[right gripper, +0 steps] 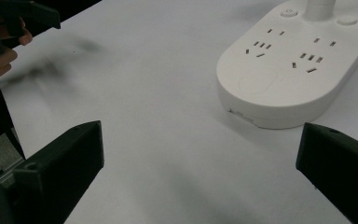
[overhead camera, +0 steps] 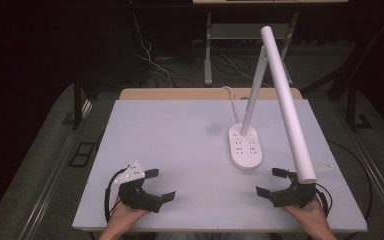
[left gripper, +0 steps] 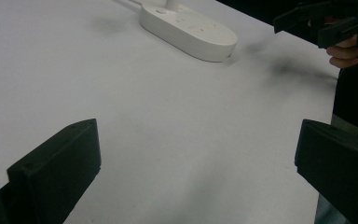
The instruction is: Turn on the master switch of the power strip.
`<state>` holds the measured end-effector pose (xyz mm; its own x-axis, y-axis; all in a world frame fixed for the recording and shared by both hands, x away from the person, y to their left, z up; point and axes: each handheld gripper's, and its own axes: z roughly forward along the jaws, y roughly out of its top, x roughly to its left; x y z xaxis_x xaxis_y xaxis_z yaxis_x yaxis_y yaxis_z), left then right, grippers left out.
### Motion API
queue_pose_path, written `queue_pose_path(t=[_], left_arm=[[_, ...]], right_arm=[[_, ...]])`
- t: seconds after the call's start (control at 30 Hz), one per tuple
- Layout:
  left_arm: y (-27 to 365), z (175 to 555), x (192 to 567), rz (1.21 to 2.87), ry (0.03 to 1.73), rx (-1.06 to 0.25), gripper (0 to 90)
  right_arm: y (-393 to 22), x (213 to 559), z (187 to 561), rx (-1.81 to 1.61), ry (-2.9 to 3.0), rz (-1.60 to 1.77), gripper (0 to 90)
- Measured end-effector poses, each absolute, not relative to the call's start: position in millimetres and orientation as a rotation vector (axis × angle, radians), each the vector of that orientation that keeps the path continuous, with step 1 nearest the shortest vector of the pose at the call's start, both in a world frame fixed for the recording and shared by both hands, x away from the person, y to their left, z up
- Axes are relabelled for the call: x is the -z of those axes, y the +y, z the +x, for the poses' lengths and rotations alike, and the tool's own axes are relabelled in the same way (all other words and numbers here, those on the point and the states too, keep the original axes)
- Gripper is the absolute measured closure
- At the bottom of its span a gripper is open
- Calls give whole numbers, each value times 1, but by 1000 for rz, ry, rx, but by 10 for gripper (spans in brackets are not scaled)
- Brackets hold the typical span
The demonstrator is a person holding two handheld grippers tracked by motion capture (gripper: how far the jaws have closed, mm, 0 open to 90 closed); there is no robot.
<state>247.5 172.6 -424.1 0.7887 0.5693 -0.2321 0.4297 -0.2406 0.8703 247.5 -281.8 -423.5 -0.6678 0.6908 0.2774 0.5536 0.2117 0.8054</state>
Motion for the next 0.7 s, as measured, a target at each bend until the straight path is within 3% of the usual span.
queue_pose_path(t=[0.7], left_arm=[[175,248,421,1847,768,-148,0]], right_arm=[[-280,423,246,-1441,2360,1221,2]])
